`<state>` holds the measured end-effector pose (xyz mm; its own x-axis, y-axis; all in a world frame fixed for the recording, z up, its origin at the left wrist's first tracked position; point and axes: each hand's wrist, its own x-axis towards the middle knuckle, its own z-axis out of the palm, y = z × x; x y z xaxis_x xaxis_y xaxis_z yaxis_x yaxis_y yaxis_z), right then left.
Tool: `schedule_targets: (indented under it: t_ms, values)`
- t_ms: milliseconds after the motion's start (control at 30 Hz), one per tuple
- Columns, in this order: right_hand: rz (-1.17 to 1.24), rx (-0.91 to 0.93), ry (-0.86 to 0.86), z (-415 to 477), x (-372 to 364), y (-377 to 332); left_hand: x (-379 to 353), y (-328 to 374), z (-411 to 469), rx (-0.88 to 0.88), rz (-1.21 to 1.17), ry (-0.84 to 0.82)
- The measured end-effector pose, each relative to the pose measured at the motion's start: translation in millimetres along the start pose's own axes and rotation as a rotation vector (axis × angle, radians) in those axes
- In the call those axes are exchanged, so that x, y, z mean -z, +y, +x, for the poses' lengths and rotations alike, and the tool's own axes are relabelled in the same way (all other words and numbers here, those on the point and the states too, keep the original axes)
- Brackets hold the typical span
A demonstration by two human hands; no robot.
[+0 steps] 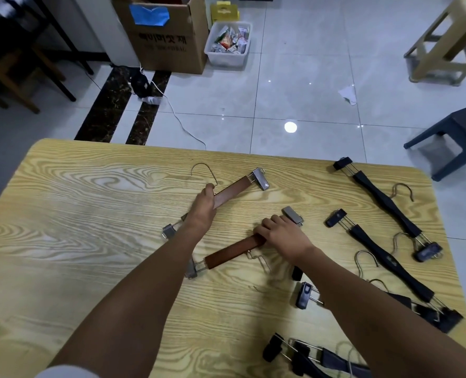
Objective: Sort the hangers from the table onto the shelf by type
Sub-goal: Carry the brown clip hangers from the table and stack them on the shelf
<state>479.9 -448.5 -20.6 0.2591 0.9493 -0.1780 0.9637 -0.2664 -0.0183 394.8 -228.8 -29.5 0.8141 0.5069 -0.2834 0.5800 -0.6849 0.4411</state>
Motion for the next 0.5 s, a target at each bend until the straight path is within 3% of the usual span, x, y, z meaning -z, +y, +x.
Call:
schedule_targets:
  t_ms: [133,500]
  values:
    - [0.090,0.037,-0.043,-0.7,11.7,0.3,12.0,3.6,2.6,-0.027,0.043,-0.021]
    - [0.004,-0.025,-0.069,0.4,21.0,-5.7,58.5,15.3,-6.3,-0.089,-0.037,0.091]
